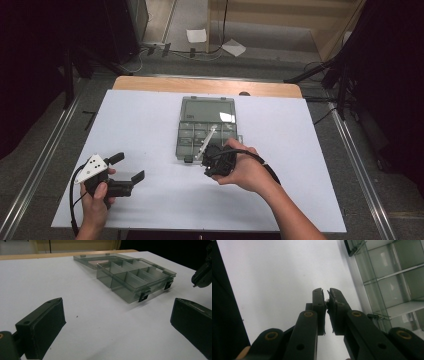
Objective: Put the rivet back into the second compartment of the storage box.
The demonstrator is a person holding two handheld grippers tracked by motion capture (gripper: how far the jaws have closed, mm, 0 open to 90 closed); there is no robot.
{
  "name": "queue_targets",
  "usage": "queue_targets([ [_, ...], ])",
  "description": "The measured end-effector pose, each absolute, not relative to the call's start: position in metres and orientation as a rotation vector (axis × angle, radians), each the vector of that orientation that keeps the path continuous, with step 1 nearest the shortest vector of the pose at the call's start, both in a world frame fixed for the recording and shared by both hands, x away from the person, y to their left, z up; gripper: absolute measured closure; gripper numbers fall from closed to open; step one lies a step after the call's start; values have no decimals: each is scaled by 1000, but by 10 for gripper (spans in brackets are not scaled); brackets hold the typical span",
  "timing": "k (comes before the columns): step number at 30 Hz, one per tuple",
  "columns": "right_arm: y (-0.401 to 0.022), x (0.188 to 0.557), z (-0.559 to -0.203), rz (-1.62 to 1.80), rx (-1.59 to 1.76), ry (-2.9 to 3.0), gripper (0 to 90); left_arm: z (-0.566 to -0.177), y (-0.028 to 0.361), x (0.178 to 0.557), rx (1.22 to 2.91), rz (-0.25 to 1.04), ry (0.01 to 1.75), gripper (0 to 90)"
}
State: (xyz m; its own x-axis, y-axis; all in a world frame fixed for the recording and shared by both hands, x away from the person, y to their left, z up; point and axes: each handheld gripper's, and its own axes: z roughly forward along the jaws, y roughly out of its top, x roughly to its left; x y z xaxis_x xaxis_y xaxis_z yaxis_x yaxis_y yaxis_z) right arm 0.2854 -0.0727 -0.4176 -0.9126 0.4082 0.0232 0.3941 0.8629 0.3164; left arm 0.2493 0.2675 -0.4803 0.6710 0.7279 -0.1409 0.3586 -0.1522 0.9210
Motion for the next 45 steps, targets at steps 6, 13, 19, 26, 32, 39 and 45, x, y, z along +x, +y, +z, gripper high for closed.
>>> queue_targets([
  [6,-73,291,-416,488,649,2986,851,-480,267,249,1762,408,872,0],
  [13,-74,297,-414,482,662,2980,852,-480,267,249,1760,408,873,0],
  [19,-73,304,-411,470,662,2973,851,-480,267,249,1763,408,875,0],
  [26,-71,312,-409,456,661,2969,851,-480,268,249,1761,409,874,0],
  [32,-69,318,-408,444,676,2966,852,-480,268,249,1762,411,875,0],
  [39,-68,326,-409,433,677,2965,852,-480,268,249,1757,408,872,0],
  [45,-68,333,-410,420,687,2968,852,-480,269,250,1756,411,874,0],
])
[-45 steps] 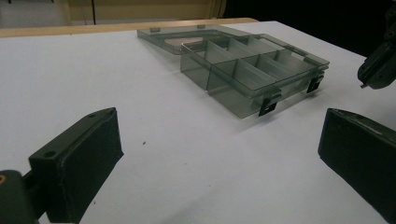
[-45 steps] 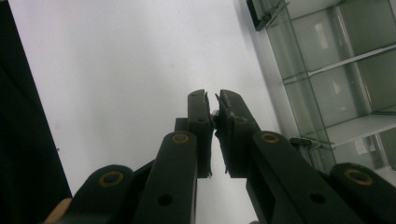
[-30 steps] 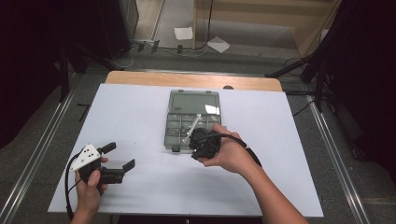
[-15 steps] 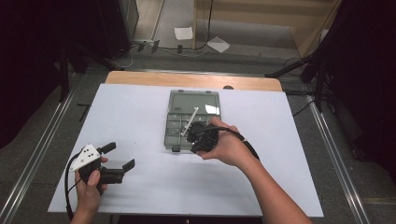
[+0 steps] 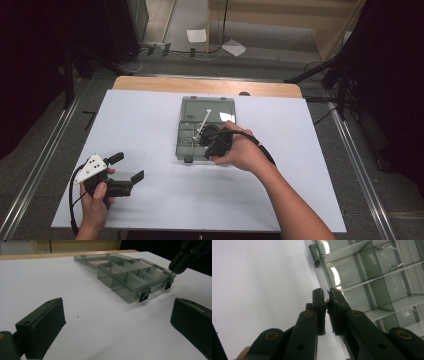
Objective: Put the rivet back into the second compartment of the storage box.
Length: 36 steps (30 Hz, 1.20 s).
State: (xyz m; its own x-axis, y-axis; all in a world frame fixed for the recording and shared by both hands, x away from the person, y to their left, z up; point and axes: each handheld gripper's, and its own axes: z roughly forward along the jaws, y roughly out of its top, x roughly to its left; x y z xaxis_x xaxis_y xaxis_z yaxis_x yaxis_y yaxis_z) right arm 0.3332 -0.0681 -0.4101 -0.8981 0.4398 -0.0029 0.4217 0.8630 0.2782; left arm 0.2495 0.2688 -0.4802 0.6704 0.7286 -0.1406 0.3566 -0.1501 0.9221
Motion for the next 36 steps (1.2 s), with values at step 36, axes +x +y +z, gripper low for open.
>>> queue_targets([
  [36,-59,375,-404,395,736,2959,852,-480,269,250,1759,409,872,0],
])
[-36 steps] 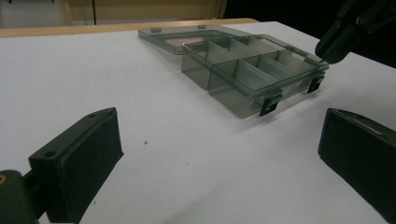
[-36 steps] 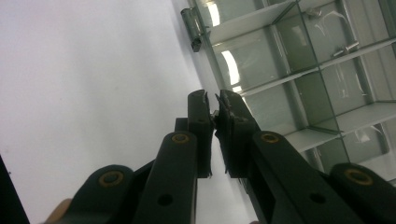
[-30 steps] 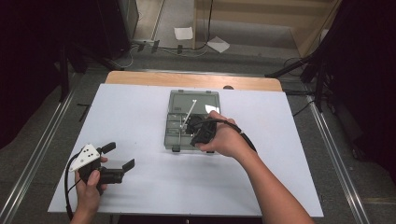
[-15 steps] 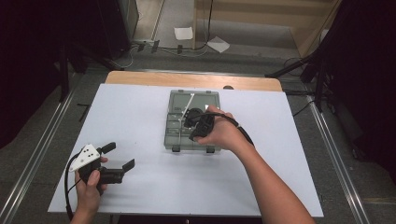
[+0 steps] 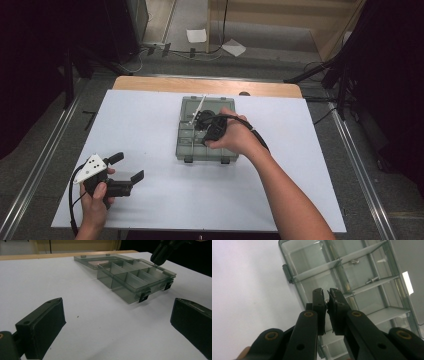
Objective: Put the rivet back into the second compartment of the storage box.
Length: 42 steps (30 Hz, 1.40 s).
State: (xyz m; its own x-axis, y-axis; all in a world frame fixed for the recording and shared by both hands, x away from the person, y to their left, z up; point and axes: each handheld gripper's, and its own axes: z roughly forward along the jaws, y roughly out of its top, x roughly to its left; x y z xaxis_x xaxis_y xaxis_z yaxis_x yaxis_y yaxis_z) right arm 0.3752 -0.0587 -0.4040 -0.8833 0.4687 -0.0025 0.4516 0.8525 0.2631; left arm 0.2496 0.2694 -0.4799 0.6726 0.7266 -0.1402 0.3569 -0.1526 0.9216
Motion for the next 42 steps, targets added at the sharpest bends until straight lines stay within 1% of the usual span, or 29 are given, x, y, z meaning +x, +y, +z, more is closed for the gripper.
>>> queue_targets([
  [23,-50,410,-410,370,777,2972,852,-480,269,250,1756,408,872,0],
  [42,-42,430,-416,353,825,2950,852,-479,268,249,1765,407,870,0],
])
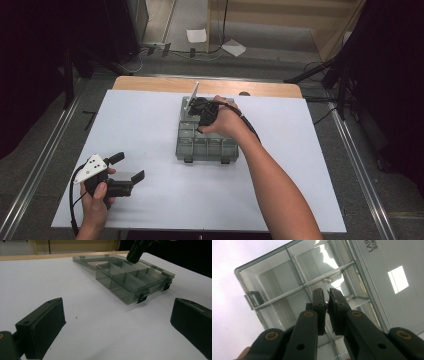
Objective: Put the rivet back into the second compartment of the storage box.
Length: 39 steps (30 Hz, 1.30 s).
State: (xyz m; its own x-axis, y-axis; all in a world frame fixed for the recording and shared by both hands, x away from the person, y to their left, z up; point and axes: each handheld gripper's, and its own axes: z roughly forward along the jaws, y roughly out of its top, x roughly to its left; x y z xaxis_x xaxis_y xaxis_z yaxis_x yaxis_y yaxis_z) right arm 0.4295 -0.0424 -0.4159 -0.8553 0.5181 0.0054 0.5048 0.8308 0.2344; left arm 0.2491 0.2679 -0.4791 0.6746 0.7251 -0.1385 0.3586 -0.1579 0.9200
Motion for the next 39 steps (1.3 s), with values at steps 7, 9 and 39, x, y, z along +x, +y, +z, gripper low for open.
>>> queue_targets([
  [7,-40,436,-420,334,829,2947,852,-479,268,249,1765,406,870,0],
  [9,-40,438,-421,331,837,2942,852,-479,268,249,1764,405,871,0],
  [39,-46,443,-427,329,853,2900,592,-479,268,249,1759,406,869,0],
])
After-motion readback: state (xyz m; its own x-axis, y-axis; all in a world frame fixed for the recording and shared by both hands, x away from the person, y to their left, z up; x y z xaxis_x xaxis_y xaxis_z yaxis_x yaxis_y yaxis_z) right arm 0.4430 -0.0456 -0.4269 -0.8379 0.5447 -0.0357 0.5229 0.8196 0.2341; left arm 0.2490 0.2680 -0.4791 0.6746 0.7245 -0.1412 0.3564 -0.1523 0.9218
